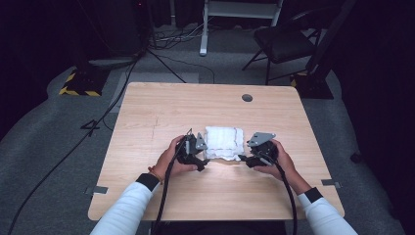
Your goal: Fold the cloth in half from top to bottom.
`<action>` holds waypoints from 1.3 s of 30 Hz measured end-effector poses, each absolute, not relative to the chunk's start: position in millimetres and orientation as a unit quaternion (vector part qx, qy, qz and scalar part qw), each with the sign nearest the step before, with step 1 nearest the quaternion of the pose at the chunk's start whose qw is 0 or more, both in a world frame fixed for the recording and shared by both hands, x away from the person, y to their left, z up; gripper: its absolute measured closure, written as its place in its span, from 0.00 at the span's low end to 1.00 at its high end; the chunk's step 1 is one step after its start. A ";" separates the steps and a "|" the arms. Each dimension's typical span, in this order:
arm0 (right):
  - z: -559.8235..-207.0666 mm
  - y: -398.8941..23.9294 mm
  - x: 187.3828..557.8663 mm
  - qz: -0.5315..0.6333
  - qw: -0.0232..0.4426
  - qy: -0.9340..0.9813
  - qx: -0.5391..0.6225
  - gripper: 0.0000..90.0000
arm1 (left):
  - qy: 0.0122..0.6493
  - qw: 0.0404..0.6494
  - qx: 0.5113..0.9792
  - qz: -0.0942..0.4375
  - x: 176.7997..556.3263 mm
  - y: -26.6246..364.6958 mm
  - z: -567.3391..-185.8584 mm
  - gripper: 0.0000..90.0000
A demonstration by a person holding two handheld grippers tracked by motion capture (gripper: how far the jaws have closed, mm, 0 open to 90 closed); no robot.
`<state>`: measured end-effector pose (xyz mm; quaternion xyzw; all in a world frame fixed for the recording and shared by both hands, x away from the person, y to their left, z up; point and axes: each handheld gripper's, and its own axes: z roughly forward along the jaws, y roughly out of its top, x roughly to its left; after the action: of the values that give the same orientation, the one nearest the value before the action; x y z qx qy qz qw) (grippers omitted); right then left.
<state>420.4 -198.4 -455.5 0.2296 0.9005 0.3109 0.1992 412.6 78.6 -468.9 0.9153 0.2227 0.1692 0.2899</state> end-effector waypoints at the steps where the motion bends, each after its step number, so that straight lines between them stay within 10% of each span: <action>1: -453.9 -199.4 418.5 0.310 0.202 0.901 0.226 0.39 | 0.220 0.288 0.916 0.172 410.5 78.6 -469.2 0.22; 39: -459.9 -287.1 364.9 0.281 0.226 0.894 0.265 0.35 | 0.237 0.260 0.905 0.240 341.6 150.4 -465.5 0.21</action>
<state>364.9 -287.1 -459.9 0.2649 0.8943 0.2807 0.2264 341.6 150.4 -465.5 0.9047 0.2373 0.2400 0.2599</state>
